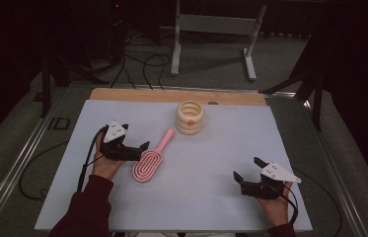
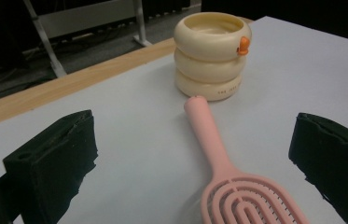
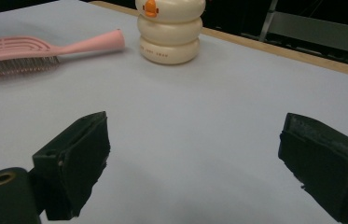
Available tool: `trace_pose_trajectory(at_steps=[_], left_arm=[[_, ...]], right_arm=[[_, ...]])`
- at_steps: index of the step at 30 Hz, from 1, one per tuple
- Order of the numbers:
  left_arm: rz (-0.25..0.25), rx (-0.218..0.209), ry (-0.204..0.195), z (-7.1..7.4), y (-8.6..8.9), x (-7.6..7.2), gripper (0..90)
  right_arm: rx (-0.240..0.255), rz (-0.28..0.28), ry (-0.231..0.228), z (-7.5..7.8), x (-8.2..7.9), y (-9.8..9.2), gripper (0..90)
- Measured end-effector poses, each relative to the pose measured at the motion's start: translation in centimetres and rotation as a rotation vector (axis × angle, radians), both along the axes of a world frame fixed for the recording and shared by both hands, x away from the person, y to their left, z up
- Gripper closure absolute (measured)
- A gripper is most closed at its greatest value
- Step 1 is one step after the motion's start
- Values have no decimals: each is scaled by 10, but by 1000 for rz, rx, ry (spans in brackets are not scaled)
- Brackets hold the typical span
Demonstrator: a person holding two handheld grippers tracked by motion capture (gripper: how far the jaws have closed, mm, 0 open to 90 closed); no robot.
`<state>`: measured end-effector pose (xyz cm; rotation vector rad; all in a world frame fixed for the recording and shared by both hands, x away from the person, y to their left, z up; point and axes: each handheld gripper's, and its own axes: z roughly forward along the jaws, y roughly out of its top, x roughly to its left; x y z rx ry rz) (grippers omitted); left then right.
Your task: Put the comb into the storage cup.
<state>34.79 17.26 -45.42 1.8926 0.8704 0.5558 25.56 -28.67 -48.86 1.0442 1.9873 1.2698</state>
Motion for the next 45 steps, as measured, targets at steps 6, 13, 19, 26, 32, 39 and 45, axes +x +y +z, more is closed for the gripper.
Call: trace_pose_trajectory(at_steps=[6, 13, 19, 26, 32, 39, 45], left_arm=[[-14, 10, 17, -3, -7, 6, 16], [-25, 26, 36, -4, -14, 15, 17], [-34, 25, 45, -2, -20, 21, 16], [-34, 25, 47, 2, -26, 29, 17], [-28, 29, 56, 0, -31, 37, 32], [-18, 24, 85, -1, -34, 45, 39], [-18, 13, 109, -1, -37, 50, 60]], right_arm=[[2, -2, 2, 0, 0, 1, 84], [2, -2, 3, -1, 0, 1, 84], [0, -1, 3, -1, 0, 1, 83], [-1, 4, 3, -1, 0, 2, 84], [-3, 3, 3, -1, 0, 2, 83], [-3, 5, 2, -1, 0, 2, 84], [-2, 6, 3, -1, 0, 2, 83]])
